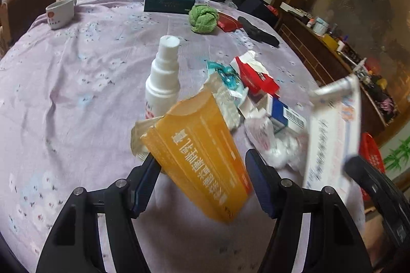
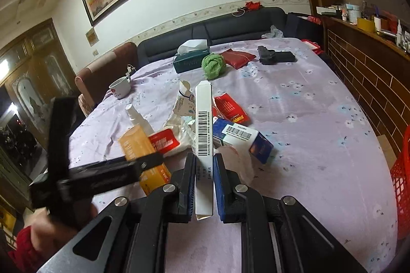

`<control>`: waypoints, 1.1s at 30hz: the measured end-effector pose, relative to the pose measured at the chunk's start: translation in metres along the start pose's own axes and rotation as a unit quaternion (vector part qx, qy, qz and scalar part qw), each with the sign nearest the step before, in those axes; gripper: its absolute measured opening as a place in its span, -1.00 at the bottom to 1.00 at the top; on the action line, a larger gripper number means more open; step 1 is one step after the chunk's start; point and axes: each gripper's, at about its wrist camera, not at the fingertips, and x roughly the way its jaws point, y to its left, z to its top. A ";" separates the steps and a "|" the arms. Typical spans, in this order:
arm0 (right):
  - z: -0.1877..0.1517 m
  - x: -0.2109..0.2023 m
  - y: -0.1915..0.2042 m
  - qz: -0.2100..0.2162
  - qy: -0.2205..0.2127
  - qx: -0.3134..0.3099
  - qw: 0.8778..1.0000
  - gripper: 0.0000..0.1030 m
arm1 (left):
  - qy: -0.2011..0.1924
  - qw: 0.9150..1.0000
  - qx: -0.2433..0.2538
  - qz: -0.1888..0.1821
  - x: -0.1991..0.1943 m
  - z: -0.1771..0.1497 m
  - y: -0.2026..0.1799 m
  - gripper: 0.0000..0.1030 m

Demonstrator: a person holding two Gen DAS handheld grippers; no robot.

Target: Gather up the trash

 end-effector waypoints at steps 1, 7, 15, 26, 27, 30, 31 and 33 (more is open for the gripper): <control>-0.002 -0.002 -0.002 0.000 -0.001 0.001 1.000 -0.71 | -0.006 1.000 0.002 0.007 0.002 0.001 -0.002 0.19; -0.010 -0.006 -0.015 -0.002 -0.001 0.017 1.000 -0.71 | -0.014 1.000 0.025 0.002 0.002 -0.006 -0.011 -0.57; -0.013 -0.003 -0.008 -0.003 0.006 0.010 1.000 -0.71 | -0.025 0.998 0.051 -0.012 -0.025 -0.022 -0.002 -0.57; -0.030 0.027 0.021 0.009 0.059 -0.017 0.998 -0.71 | -0.021 0.997 0.073 0.006 -0.030 -0.038 0.008 -0.56; -0.031 0.029 0.022 0.008 0.062 -0.019 0.998 -0.71 | -0.023 0.997 0.078 0.010 -0.029 -0.040 0.007 -0.57; -0.035 0.034 0.021 0.004 0.072 -0.018 0.997 -0.71 | -0.022 0.997 0.076 0.006 -0.025 -0.043 0.007 -0.57; -0.036 0.035 0.021 0.002 0.072 -0.018 0.997 -0.71 | -0.022 0.997 0.073 0.005 -0.024 -0.044 0.008 -0.57; -0.037 0.034 0.021 -0.001 0.066 -0.016 0.998 -0.71 | -0.024 0.997 0.073 0.003 -0.022 -0.046 0.008 -0.57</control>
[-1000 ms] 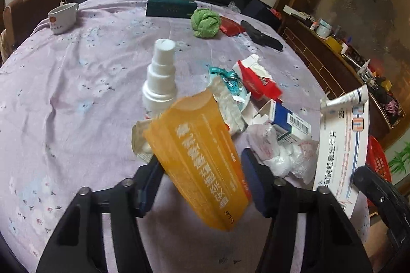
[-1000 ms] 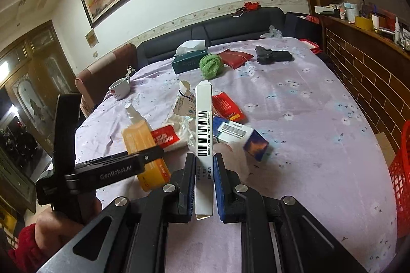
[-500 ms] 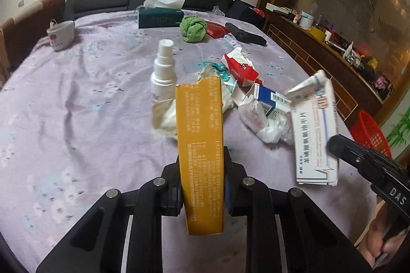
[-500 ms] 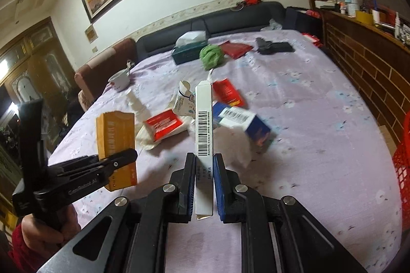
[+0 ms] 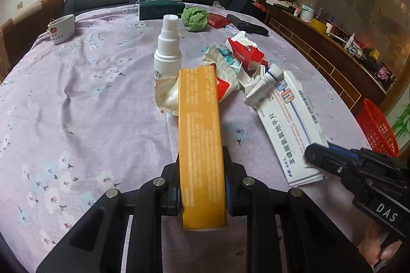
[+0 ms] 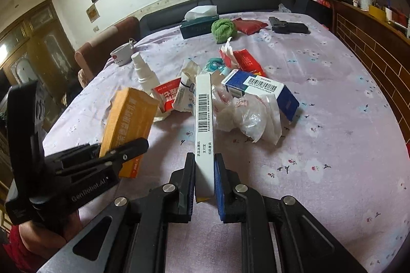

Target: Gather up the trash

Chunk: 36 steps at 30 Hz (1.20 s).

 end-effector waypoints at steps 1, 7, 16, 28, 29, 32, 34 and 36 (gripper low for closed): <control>0.000 -0.002 0.001 -0.001 -0.003 -0.001 1.000 -0.72 | -0.005 1.000 -0.001 -0.002 -0.001 0.000 0.000 -0.57; 0.003 -0.014 0.005 -0.004 -0.032 -0.003 0.999 -0.72 | -0.034 0.999 0.000 0.000 -0.016 0.002 0.001 -0.57; 0.003 -0.027 0.011 -0.010 -0.048 -0.007 0.999 -0.72 | -0.042 0.999 0.001 0.003 -0.028 0.000 -0.001 -0.57; -0.002 -0.050 0.013 -0.018 -0.068 -0.005 0.997 -0.72 | -0.066 0.997 0.018 0.022 -0.048 -0.006 -0.014 -0.57; -0.003 -0.053 0.014 -0.019 -0.070 -0.005 0.997 -0.72 | -0.068 0.997 0.020 0.023 -0.050 -0.007 -0.015 -0.57; -0.006 -0.061 0.016 -0.021 -0.075 -0.006 0.997 -0.72 | -0.075 0.996 0.024 0.028 -0.057 -0.010 -0.019 -0.57; -0.008 -0.067 0.018 -0.021 -0.079 -0.007 0.997 -0.72 | -0.081 0.996 0.027 0.032 -0.063 -0.012 -0.022 -0.57; -0.009 -0.073 0.020 -0.022 -0.084 -0.008 0.996 -0.72 | -0.088 0.995 0.031 0.036 -0.070 -0.014 -0.024 -0.57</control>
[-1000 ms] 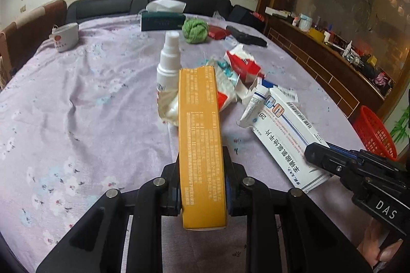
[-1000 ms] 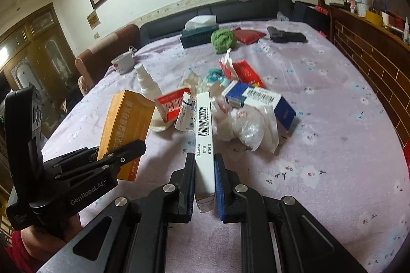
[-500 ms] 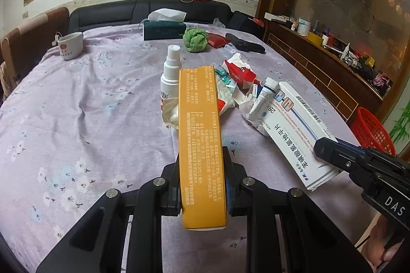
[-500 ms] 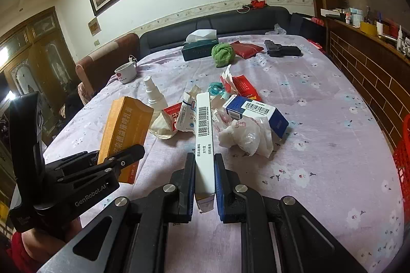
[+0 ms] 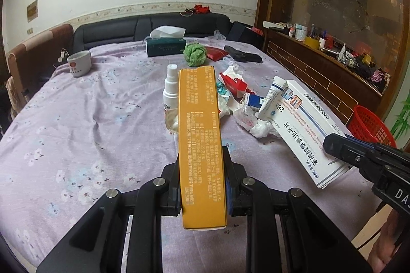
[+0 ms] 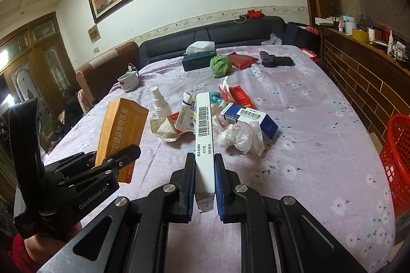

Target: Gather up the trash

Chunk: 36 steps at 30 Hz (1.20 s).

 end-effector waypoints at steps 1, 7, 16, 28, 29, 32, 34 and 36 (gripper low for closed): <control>0.000 -0.003 0.001 0.000 -0.002 -0.001 1.000 -0.71 | -0.003 1.000 0.002 0.002 -0.004 -0.001 -0.001 -0.57; 0.001 -0.006 0.006 0.004 -0.005 -0.002 1.000 -0.71 | -0.013 1.000 0.009 0.012 -0.014 -0.003 0.000 -0.56; 0.000 0.006 0.003 0.004 0.009 0.001 1.000 -0.71 | -0.003 1.000 0.006 0.017 -0.002 -0.002 0.002 -0.56; -0.001 0.003 0.003 0.006 0.006 0.002 1.000 -0.72 | -0.001 1.000 0.012 0.018 -0.002 -0.003 -0.001 -0.56; -0.001 0.003 0.003 0.006 0.007 0.002 1.000 -0.72 | -0.001 1.000 0.012 0.018 -0.002 -0.003 -0.001 -0.56; -0.001 0.004 0.002 0.006 0.008 0.004 1.000 -0.71 | 0.000 1.000 0.012 0.019 -0.002 -0.003 0.000 -0.56; -0.002 0.004 0.002 0.006 0.008 0.004 1.000 -0.71 | 0.000 1.000 0.012 0.019 -0.001 -0.003 0.000 -0.57; -0.002 0.004 0.003 0.006 0.009 0.003 1.000 -0.71 | 0.001 1.000 0.012 0.019 -0.001 -0.004 0.001 -0.56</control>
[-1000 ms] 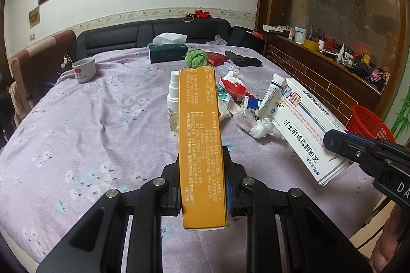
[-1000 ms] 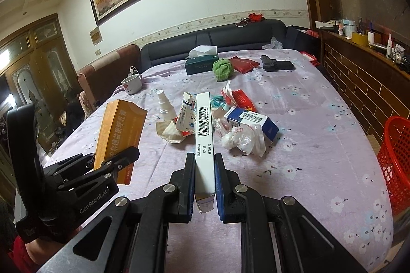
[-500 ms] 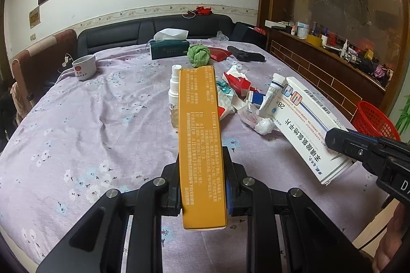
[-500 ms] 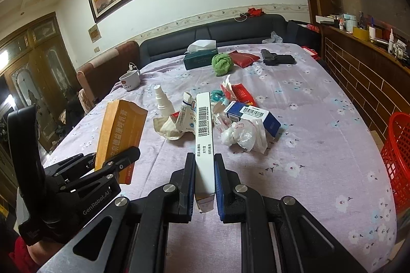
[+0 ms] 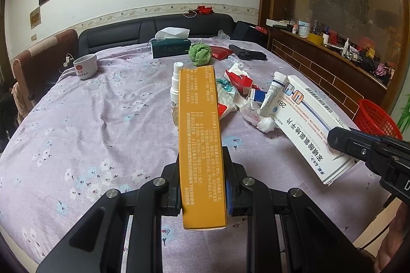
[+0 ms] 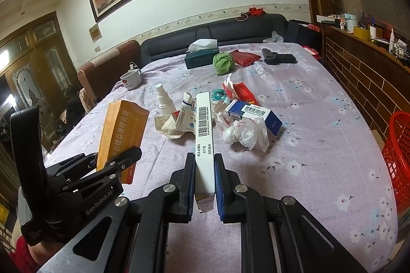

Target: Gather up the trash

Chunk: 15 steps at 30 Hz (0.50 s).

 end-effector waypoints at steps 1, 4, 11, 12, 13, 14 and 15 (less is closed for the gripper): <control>0.000 0.000 0.000 0.000 0.000 0.000 1.000 -0.71 | 0.000 1.000 0.000 0.000 0.001 -0.001 0.001 -0.56; 0.000 -0.001 0.000 0.001 0.000 0.000 1.000 -0.71 | 0.001 1.000 0.000 0.000 0.001 -0.002 0.001 -0.56; 0.000 -0.001 0.001 0.001 0.000 0.000 1.000 -0.71 | 0.002 1.000 0.000 0.000 0.002 -0.004 0.001 -0.56; 0.000 -0.001 0.001 0.001 0.000 0.000 1.000 -0.71 | 0.002 1.000 0.000 0.000 0.002 -0.003 0.001 -0.56; 0.000 -0.001 0.001 0.001 0.000 0.000 1.000 -0.71 | 0.002 1.000 0.000 0.000 0.002 -0.004 0.001 -0.56; 0.000 -0.001 0.000 0.001 0.000 0.000 1.000 -0.71 | 0.003 1.000 0.000 0.000 0.003 -0.004 0.001 -0.56; 0.000 -0.001 0.000 0.001 0.001 0.000 1.000 -0.72 | 0.003 1.000 0.001 0.000 0.003 -0.004 0.001 -0.56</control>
